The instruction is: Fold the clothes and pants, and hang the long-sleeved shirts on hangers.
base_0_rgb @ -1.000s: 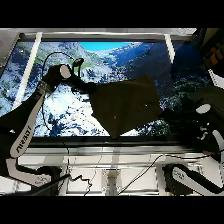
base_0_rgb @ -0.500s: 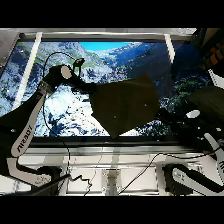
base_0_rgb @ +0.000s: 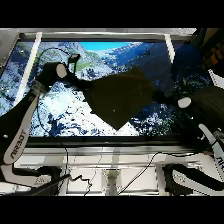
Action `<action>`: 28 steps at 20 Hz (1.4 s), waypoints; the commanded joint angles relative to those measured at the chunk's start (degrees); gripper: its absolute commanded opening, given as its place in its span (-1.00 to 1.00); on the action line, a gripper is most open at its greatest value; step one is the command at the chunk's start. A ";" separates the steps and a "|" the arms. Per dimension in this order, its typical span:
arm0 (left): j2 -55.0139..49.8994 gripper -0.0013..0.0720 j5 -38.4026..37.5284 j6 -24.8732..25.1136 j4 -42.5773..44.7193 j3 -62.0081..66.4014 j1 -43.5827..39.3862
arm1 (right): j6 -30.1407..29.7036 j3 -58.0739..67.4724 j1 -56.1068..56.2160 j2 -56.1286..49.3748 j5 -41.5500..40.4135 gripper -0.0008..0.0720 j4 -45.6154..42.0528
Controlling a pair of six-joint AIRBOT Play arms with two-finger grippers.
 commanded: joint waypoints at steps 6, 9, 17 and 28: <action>17.18 -0.90 13.27 -8.94 -3.69 -27.85 -2.47 | 0.66 27.96 2.73 -17.14 2.89 -0.85 -1.77; 25.07 -0.90 29.05 -13.35 -14.47 -47.36 -6.93 | 0.63 32.74 4.63 -22.69 4.35 -0.84 -1.84; 27.69 0.97 38.58 -13.27 -25.73 -58.38 -10.01 | 0.31 34.03 1.64 -21.68 13.99 0.90 -7.82; 44.13 0.86 21.14 -6.12 -12.79 -56.50 2.64 | -17.05 31.34 -22.53 -5.53 66.55 -0.84 -18.95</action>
